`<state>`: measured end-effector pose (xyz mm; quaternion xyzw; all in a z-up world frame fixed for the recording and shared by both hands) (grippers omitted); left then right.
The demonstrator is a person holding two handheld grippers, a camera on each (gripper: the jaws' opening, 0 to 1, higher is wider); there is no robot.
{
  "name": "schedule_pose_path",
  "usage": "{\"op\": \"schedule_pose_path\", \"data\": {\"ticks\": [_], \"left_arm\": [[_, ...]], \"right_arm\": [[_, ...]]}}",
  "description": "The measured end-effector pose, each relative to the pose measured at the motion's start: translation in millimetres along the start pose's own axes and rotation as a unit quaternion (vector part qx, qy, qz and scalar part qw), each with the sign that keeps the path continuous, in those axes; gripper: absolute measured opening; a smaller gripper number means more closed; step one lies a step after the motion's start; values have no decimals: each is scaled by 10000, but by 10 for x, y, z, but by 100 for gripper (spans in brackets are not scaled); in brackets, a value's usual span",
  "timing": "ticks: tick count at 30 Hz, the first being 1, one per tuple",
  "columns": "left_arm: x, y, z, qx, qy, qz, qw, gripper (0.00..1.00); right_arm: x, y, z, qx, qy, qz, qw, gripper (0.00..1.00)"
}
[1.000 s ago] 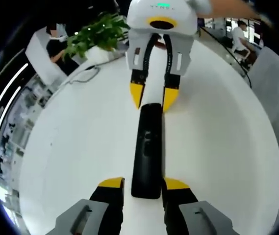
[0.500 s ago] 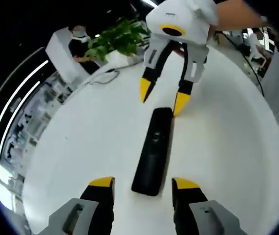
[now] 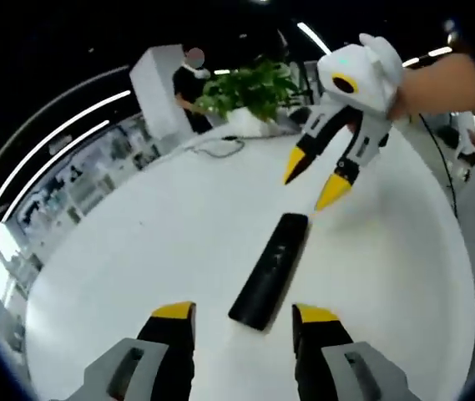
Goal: Press the specified remote control buttons in sequence, fully releasing each button before pressing the next.
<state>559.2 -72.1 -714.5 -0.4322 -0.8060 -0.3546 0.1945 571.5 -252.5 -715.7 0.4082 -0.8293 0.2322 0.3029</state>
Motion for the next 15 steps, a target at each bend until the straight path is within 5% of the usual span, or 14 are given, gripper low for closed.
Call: {"op": "schedule_pose_path", "data": {"ticks": [15], "left_arm": [[409,-247,-65,484,-334,-275,9979,46]], "right_arm": [[302,218,-13,-246,-368,112,9990,29]]}}
Point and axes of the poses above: the point that each gripper's makers call its tool centre point, and the gripper's own axes: x roughly backward along the fingers, y roughly to its left, z roughly out of its underside, the point moved 4 cm from there along x, roughly backward along the fingers, and after that the axes turned 13 degrees about -x, right-handed, at the moved point
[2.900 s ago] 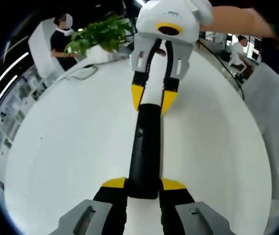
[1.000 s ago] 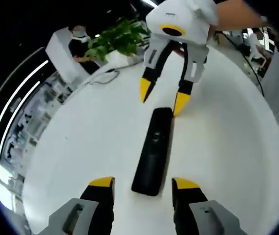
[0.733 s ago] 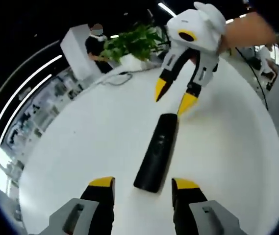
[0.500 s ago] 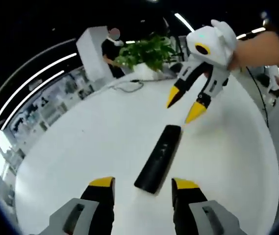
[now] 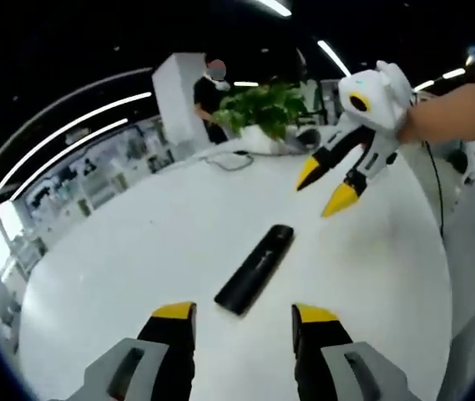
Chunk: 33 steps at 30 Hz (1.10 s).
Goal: Press the specified remote control buttons in sequence, fully releasing each button before pressing the next.
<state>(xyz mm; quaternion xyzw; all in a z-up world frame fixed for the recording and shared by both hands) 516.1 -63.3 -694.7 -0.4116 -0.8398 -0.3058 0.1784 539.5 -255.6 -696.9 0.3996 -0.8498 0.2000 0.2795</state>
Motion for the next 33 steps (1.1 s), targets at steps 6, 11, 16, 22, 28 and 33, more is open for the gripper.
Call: {"op": "schedule_pose_path", "data": {"ticks": [6,11,16,22,28,33], "left_arm": [[153,-104,-45,83,-104,-60,9999,46],[262,-182,-61,156,-203,-49,9997,46],[389,-254,-71,454,-316,-130,9984,47],[527,-387,-39,506,-328,-190,9980,47],[686,-406,-80,992,-576,-341,9928,47],[773,-456,-79,1064,-586,-416,9917,47]], "right_arm": [[138,128,6,-155,-125,56,9998,29],[251,253,33,-413,-239,113,9988,30],[338,405,40,-577,-404,114,9975,31],[419,563,48,-793,-545,107,9953,32],[555,644,9,-1020,-762,152,9917,33],[656,722,-25,-1128,-921,205,9891,35]]}}
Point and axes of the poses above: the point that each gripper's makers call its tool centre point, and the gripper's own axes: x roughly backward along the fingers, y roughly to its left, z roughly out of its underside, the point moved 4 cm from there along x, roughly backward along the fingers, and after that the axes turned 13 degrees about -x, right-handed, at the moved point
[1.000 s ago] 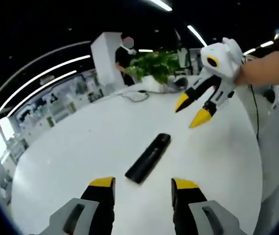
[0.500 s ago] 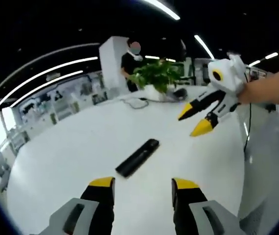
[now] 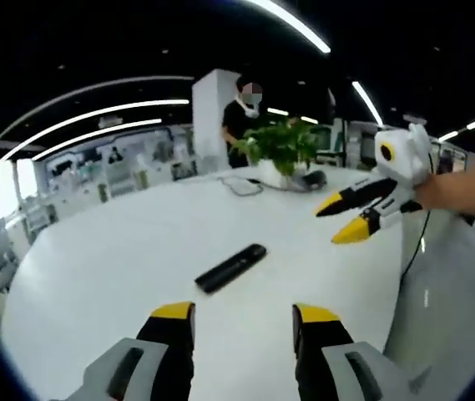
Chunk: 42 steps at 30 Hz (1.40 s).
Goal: Press the specified remote control buttons in sequence, fully releasing each button before pressing the next.
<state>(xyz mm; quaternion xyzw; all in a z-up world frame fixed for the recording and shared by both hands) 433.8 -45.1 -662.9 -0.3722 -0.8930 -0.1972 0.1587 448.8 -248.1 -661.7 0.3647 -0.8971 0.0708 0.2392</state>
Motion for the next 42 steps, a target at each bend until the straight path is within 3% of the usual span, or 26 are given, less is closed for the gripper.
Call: {"op": "schedule_pose_path", "data": {"ticks": [9,18,24,27,34,38,40,42], "left_arm": [[142,-157,-97,176,-124,41,9998,50],[244,-364,-115,262,-172,160,9994,55],[343,-442,-91,816,-259,136,9962,60],[369,-470,-64,1008,-239,93,9946,68],[381,-444,-78,1097,-214,16,9937,73],[327,-463,-43,1154,-303,130,9928,80],[294,-457,-8,1217,-249,133,9922,84],[283,-444,31,1177,-173,84,9929,85]], "right_arm": [[158,131,18,-296,-194,-52,9994,38],[281,339,79,-679,-324,-131,9971,49],[337,481,128,-955,-275,-265,9947,53],[346,530,134,-1002,-279,-321,9941,59],[368,543,162,-1184,-285,-333,9920,62],[346,451,253,-1551,-163,-135,9877,67],[332,414,335,-1889,5,-80,9820,72],[330,368,337,-1916,-34,-10,9815,76]]}}
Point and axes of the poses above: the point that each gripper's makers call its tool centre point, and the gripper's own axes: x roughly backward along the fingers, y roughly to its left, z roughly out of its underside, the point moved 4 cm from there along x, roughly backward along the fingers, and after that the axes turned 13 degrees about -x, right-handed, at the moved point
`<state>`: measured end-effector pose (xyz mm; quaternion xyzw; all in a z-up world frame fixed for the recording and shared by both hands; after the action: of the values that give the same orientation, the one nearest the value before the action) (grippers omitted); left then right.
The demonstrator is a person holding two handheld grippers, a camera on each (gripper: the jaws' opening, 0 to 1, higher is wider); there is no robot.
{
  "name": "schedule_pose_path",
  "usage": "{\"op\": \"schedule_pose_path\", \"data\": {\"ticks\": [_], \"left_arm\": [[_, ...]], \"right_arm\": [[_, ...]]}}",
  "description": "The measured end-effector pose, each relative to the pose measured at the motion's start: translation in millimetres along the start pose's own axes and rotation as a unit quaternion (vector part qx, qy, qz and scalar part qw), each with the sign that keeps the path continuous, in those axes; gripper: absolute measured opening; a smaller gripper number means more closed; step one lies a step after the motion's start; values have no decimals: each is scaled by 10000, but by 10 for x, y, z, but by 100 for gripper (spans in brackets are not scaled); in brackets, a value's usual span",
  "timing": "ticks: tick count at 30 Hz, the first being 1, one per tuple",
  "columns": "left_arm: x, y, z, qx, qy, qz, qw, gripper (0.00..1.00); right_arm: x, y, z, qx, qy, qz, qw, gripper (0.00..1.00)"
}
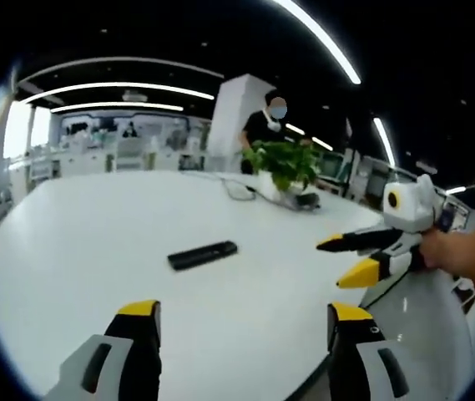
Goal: Press the specified remote control buttons in sequence, fully releasing each button before pressing the next.
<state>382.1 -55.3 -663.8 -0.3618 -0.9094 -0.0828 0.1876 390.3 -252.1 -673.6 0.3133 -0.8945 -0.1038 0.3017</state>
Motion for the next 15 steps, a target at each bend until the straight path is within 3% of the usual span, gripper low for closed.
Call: {"op": "schedule_pose_path", "data": {"ticks": [6,8,15], "left_arm": [[-20,4,21,-11,60,-21,10000,88],[-18,10,62,168,203,-17,9997,90],[-4,62,34,242,37,-174,9995,94]], "right_arm": [[-21,-4,42,73,105,43,9999,74],[-36,-3,65,119,176,57,9998,74],[-43,10,101,151,271,77,9995,71]]}}
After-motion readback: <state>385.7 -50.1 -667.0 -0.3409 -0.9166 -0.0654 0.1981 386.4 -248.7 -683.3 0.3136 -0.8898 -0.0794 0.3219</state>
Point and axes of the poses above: the point that each gripper's makers call its tool centre point, and the gripper's own axes: x roughly backward along the fingers, y roughly to its left, z roughly out of its underside, the point moved 4 cm from there along x, roughly backward along the fingers, and after that the axes turned 13 degrees about -x, right-handed, at the moved point
